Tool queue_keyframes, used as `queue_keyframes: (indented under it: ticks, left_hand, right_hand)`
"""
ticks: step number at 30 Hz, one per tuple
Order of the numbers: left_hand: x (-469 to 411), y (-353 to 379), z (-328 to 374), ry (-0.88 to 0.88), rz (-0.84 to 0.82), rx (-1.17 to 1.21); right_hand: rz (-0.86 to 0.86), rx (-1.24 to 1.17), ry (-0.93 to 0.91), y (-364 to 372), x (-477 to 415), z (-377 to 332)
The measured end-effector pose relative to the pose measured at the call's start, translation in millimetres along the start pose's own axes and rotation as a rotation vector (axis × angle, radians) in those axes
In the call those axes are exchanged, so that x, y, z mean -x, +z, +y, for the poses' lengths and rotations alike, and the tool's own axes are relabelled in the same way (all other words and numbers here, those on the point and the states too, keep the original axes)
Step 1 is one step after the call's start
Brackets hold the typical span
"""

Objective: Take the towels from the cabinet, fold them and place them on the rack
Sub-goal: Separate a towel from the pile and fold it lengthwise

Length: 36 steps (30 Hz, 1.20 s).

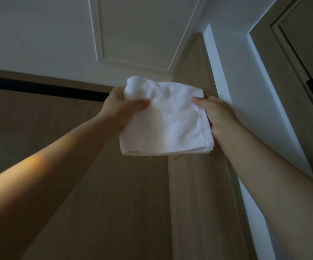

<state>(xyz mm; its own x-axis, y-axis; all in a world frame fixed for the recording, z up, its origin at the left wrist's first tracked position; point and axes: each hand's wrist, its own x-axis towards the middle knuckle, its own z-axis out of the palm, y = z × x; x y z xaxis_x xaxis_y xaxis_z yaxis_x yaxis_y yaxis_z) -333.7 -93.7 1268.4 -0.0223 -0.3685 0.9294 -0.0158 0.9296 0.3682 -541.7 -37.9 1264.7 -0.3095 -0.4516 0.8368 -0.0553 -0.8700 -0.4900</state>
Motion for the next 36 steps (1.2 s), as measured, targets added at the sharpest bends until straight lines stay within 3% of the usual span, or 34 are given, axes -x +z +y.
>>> queue_keyframes:
  ticks: [6, 11, 16, 19, 21, 31, 33, 36]
  left_hand:
    - [-30.0, 17.0, -7.5, 0.032, 0.106, -0.097]
    - [-35.7, 19.6, -21.4, 0.209, 0.162, -0.34]
    - [-48.5, 8.8, -24.7, 0.194, 0.304, -0.417]
    - [-54.7, 7.2, -24.1, 0.209, 0.27, -0.599]
    - [-55.6, 6.7, -23.8, 0.239, 0.245, -0.697]
    - [-2.6, -0.3, -66.1, 0.423, 0.418, -0.412]
    - [14.4, -0.7, -76.3, 0.354, 0.413, -0.342]
    - [23.5, -0.7, -82.5, 0.146, 0.23, -0.25]
  right_hand:
    - [0.066, 0.153, -0.106, 1.7, -23.5, 1.5]
    - [0.078, 0.477, -0.211, 10.3, -38.2, 12.6]
    - [0.061, 0.236, -0.161, 12.2, -52.4, 8.8]
    - [0.17, 0.595, -0.274, 12.0, -56.9, 13.3]
    - [0.2, 0.681, -0.299, 11.6, -56.4, 15.3]
    - [0.079, 0.448, -0.185, 0.4, -31.7, 41.0]
    - [0.034, 0.369, -0.079, -2.4, -23.7, 45.6]
    - [-0.053, 0.284, 0.076, -6.0, -13.6, 52.2]
